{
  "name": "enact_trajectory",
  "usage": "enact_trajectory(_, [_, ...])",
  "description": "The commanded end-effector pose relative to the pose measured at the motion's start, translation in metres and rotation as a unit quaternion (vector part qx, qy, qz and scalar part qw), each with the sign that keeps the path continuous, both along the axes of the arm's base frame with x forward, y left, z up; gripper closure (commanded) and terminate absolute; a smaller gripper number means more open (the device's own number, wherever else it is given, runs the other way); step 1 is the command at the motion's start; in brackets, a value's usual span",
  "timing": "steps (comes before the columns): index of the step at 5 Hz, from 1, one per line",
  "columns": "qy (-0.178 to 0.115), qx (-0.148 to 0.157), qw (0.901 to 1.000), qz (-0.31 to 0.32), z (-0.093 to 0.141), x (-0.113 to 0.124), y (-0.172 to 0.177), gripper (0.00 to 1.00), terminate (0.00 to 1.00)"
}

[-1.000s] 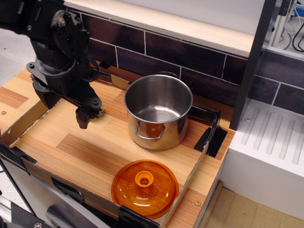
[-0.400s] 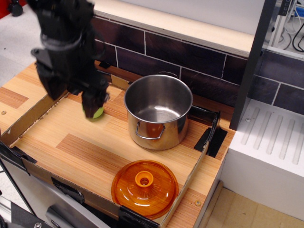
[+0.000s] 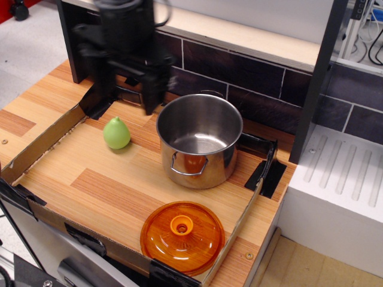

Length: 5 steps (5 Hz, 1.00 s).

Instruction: Topple metal pot

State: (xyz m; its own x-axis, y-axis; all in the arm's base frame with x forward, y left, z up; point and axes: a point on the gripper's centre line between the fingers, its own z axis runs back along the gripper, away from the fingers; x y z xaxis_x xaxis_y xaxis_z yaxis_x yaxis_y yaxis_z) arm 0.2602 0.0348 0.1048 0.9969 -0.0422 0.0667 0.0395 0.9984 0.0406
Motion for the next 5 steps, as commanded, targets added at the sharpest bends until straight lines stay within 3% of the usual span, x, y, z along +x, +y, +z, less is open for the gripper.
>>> enact_trajectory(1, [-0.015, -0.027, 0.9910, -0.130, -0.004, 0.032, -0.015, 0.00, 0.00])
enact_trajectory(3, [-0.035, -0.026, 0.9869, -0.155, -0.013, 0.052, -0.016, 0.00, 0.00])
enact_trajectory(5, [-0.024, -0.023, 0.9884, -0.148, -0.029, 0.058, -0.020, 0.00, 0.00])
